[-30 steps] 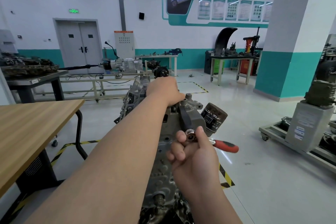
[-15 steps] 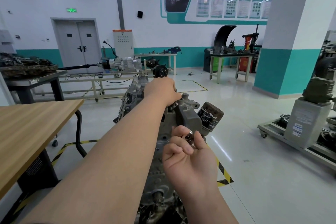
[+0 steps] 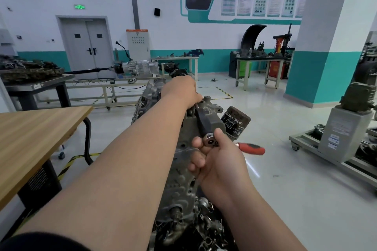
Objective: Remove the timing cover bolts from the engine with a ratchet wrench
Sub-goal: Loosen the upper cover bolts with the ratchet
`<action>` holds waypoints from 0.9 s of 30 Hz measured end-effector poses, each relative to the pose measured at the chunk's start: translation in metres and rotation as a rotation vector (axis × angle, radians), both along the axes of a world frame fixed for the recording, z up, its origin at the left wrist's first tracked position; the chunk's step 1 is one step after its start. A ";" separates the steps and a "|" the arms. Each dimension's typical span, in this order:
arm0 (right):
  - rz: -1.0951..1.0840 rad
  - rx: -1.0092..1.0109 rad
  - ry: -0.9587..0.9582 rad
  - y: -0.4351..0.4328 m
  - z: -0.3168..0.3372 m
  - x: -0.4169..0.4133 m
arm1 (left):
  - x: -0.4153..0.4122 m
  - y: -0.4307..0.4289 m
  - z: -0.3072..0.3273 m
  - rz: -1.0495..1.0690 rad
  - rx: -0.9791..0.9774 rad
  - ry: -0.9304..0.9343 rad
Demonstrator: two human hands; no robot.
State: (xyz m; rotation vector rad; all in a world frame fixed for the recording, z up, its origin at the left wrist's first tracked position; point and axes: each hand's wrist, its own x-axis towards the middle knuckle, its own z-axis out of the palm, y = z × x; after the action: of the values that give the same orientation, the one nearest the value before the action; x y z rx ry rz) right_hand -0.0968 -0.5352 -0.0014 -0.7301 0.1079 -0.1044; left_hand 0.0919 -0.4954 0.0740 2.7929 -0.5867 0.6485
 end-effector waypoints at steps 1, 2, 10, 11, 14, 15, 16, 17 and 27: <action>-0.030 -0.096 0.014 -0.001 0.000 0.001 | 0.000 0.000 0.000 0.000 0.001 -0.002; -0.061 -0.205 0.023 -0.003 0.001 0.000 | 0.000 0.000 0.000 -0.001 0.001 -0.004; -0.129 -0.744 0.053 -0.007 0.008 -0.001 | 0.001 -0.002 -0.001 0.022 -0.016 -0.031; -0.149 -0.845 0.046 -0.007 0.008 -0.001 | 0.001 -0.002 -0.001 0.024 -0.017 -0.029; -0.214 -1.131 0.023 -0.008 0.014 -0.001 | -0.002 -0.003 -0.002 0.037 -0.019 -0.027; -0.253 -1.282 0.020 -0.008 0.018 -0.002 | -0.003 -0.003 -0.001 0.046 -0.026 -0.026; -0.302 -1.469 0.024 -0.008 0.021 -0.001 | -0.004 -0.003 -0.001 0.050 -0.029 -0.026; -0.350 -1.669 0.044 -0.008 0.023 -0.001 | -0.003 -0.003 -0.001 0.047 -0.048 -0.010; -0.555 -1.981 0.036 -0.010 0.022 0.006 | 0.001 0.001 -0.003 -0.004 -0.008 0.006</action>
State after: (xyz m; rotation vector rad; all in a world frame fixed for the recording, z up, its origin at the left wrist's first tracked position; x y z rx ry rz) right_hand -0.0903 -0.5447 0.0202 -2.6671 0.2315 -0.7929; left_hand 0.0933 -0.4942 0.0713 2.7849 -0.5869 0.6396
